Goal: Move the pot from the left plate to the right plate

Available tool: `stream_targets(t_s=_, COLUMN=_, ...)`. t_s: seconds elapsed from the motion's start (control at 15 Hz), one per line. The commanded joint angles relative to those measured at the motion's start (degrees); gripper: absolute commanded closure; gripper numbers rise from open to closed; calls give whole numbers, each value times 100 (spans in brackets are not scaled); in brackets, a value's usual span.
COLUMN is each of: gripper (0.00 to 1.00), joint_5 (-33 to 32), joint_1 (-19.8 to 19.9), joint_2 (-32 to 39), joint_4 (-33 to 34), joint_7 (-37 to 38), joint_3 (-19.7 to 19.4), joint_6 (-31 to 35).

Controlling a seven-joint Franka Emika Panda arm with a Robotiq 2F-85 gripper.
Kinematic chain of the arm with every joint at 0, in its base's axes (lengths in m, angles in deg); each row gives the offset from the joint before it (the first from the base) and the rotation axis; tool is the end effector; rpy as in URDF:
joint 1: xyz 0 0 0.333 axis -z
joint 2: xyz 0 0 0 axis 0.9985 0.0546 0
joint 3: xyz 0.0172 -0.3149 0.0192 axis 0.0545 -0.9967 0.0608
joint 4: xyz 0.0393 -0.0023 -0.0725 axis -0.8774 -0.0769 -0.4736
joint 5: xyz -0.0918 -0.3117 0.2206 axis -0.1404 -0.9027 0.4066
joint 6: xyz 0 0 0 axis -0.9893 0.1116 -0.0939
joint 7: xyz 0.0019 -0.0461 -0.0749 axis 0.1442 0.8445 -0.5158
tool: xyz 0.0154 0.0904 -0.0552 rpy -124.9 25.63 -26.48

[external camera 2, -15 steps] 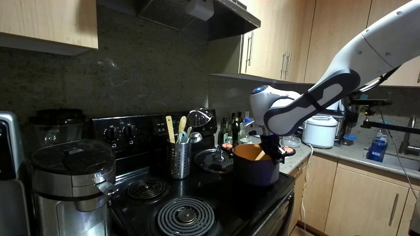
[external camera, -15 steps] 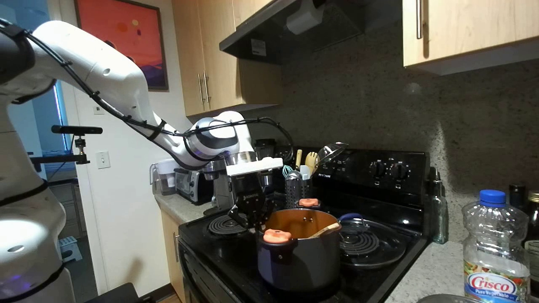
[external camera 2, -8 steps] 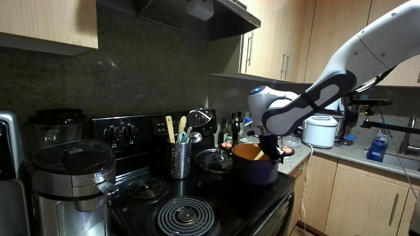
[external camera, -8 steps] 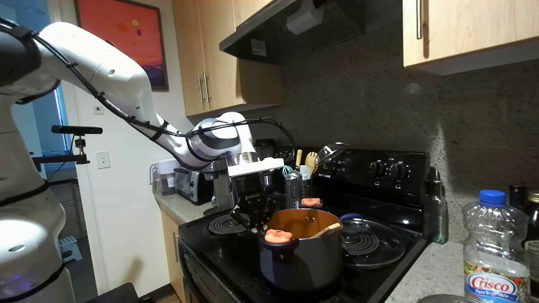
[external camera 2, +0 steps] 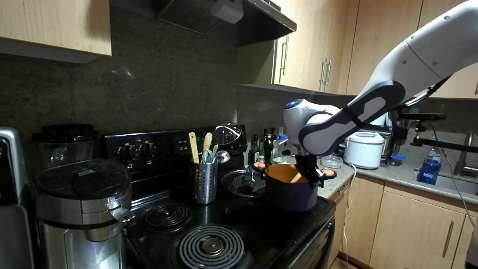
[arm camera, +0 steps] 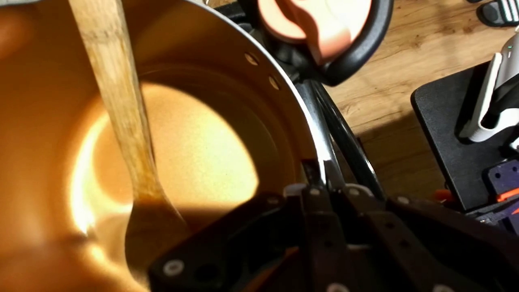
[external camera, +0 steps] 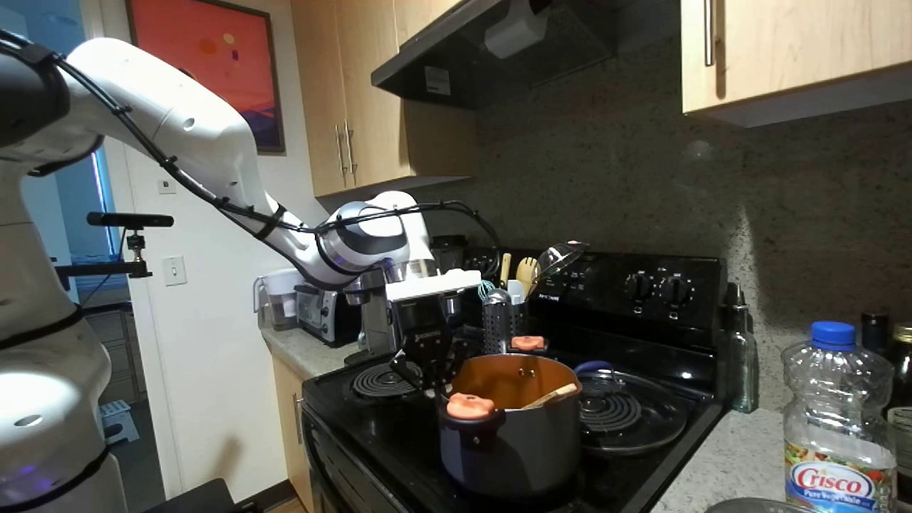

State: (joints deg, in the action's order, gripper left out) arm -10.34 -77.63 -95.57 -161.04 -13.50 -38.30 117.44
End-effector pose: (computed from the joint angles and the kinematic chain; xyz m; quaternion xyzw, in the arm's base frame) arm 0.4353 -0.1757 0.3751 0.7987 0.5538 -0.1816 0.1493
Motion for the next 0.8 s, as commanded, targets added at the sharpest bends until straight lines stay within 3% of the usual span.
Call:
stream_targets(t_s=0.0, gripper=96, joint_5=-13, joint_1=-20, joint_2=-53, joint_4=8, joint_7=174, joint_3=4, joint_6=13)
stream_targets(t_s=0.73, gripper=96, joint_5=16, joint_1=-35, joint_2=-68, joint_4=-98, joint_7=126, joint_3=3, joint_6=38)
